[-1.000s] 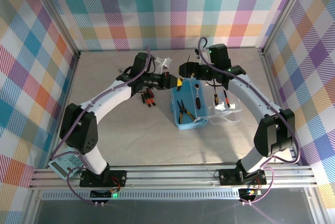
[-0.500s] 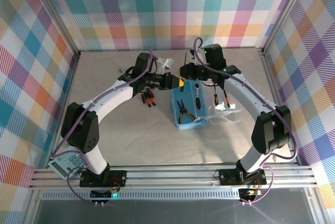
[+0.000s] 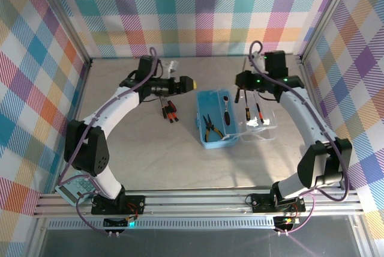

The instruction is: Pack the tool kit

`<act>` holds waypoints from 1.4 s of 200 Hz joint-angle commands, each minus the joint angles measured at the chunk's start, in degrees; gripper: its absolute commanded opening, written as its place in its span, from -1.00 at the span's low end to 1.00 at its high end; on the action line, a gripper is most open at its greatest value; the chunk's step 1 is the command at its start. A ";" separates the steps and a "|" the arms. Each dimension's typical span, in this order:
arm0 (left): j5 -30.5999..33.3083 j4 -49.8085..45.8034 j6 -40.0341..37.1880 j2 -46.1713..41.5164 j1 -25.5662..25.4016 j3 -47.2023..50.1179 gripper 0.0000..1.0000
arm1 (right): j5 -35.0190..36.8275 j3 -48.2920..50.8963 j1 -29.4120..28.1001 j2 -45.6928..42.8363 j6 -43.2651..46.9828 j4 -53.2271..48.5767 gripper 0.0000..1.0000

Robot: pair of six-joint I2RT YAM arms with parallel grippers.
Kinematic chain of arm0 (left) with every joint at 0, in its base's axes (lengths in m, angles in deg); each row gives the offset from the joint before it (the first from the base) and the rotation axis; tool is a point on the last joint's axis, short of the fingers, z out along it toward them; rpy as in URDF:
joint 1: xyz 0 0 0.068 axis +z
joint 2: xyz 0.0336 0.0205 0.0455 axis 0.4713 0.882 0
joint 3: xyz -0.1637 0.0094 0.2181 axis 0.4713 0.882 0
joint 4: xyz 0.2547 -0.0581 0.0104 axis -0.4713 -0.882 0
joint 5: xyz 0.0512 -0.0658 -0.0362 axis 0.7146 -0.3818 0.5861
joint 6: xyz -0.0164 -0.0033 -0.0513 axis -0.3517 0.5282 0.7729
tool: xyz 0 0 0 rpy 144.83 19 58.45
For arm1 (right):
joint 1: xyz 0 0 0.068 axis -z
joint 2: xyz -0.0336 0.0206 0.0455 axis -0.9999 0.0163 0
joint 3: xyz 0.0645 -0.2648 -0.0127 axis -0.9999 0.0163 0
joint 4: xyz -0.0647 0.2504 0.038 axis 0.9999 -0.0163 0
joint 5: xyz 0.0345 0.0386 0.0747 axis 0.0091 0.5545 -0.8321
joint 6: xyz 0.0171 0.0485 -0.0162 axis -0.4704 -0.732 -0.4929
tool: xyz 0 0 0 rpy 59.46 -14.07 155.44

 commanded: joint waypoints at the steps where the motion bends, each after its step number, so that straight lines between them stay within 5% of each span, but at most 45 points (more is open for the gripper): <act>1: 14.50 -13.00 -5.74 -0.78 1.53 -1.59 0.93 | 7.66 0.51 0.72 -1.71 7.02 -8.89 -1.00; 62: 24.45 -16.47 -5.17 5.18 1.04 1.75 0.84 | 20.14 1.31 1.34 1.12 11.24 -15.55 -1.00; 125: 30.99 -18.15 -4.49 9.64 -3.01 3.47 0.58 | 18.57 3.32 0.97 3.94 11.16 -13.57 -1.00; 148: 32.37 -18.41 -4.35 10.86 -3.32 3.40 0.31 | 17.73 3.24 0.68 4.65 11.03 -12.88 -1.00; 215: 36.14 -19.56 -4.81 13.32 -3.39 2.62 -0.17 | 17.33 2.72 0.31 4.88 11.28 -12.92 -0.58; 243: 35.75 -18.83 -4.80 14.71 -3.39 2.69 -0.20 | 17.42 2.20 0.35 3.98 11.64 -13.47 -0.34; 280: 33.98 -17.73 -4.27 15.59 -3.39 2.25 -0.24 | 17.34 2.09 0.22 2.71 12.07 -13.93 -0.26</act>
